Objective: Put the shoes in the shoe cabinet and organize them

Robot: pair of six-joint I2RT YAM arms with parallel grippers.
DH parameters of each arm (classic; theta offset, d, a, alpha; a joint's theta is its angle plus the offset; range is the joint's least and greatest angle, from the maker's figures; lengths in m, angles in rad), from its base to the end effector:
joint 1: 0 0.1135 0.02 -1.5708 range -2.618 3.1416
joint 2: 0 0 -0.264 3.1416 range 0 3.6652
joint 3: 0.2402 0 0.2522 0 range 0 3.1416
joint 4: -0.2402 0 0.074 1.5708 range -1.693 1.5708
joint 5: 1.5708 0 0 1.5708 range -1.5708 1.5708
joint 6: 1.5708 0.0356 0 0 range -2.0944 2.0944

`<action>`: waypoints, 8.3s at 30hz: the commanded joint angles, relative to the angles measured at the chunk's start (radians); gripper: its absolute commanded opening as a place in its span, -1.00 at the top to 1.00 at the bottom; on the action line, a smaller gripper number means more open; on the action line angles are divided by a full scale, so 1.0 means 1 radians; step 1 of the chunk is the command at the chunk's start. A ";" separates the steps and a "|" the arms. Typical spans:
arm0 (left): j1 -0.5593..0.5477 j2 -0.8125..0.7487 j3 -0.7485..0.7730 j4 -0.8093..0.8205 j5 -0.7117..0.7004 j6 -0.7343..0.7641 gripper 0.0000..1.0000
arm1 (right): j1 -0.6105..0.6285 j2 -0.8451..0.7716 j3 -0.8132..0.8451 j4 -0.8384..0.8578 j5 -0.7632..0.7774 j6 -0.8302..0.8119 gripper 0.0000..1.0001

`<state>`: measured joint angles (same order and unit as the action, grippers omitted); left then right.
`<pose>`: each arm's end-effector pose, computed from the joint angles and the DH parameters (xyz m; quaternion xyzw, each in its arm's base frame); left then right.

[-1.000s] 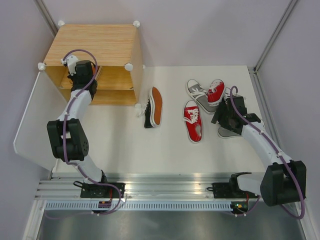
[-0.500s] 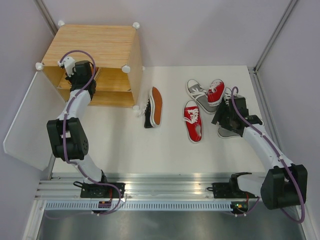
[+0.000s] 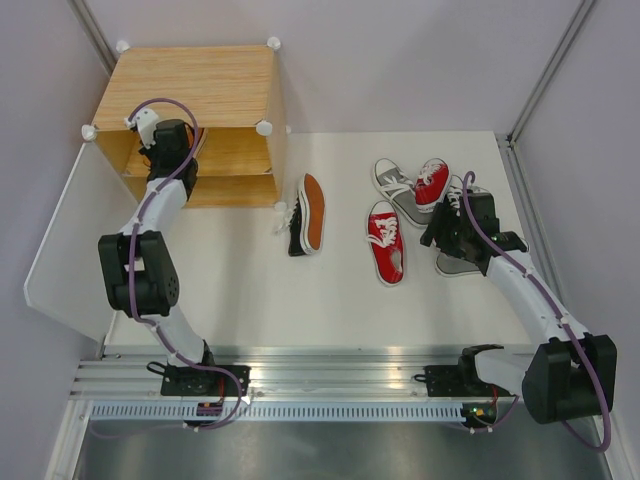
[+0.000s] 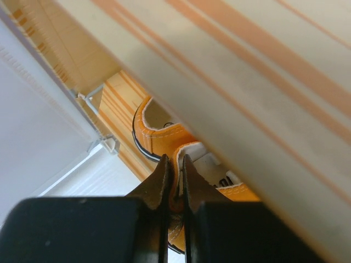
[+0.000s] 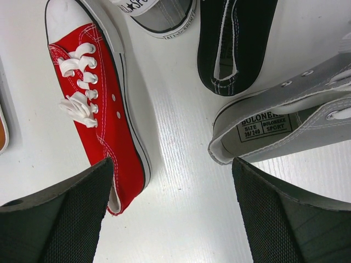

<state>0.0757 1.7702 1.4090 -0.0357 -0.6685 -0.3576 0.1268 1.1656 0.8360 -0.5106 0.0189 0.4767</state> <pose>0.4138 0.0535 0.3024 -0.3465 0.7291 0.1969 0.5564 0.2384 0.0297 0.2520 0.1659 0.9191 0.0977 0.3437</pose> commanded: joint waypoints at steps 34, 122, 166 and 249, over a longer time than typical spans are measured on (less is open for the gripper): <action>0.053 -0.278 -0.110 0.042 0.243 0.063 -0.21 | -0.006 -0.076 -0.017 0.034 -0.069 -0.055 -0.83; 0.081 -0.485 -0.326 0.029 0.399 0.115 -0.47 | 0.105 -0.198 -0.064 0.078 -0.031 -0.101 -0.83; 0.217 -0.155 -0.274 0.330 0.277 -0.311 -0.15 | 0.111 -0.173 -0.055 0.070 -0.025 -0.122 -0.83; 0.095 -0.235 -0.268 0.317 0.072 -0.273 -0.61 | 0.111 -0.075 -0.038 0.078 -0.016 -0.135 -0.82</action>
<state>0.1749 1.5894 1.1461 0.3199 -0.6479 -0.6727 0.2340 1.1187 0.7750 -0.4728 0.0044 0.3443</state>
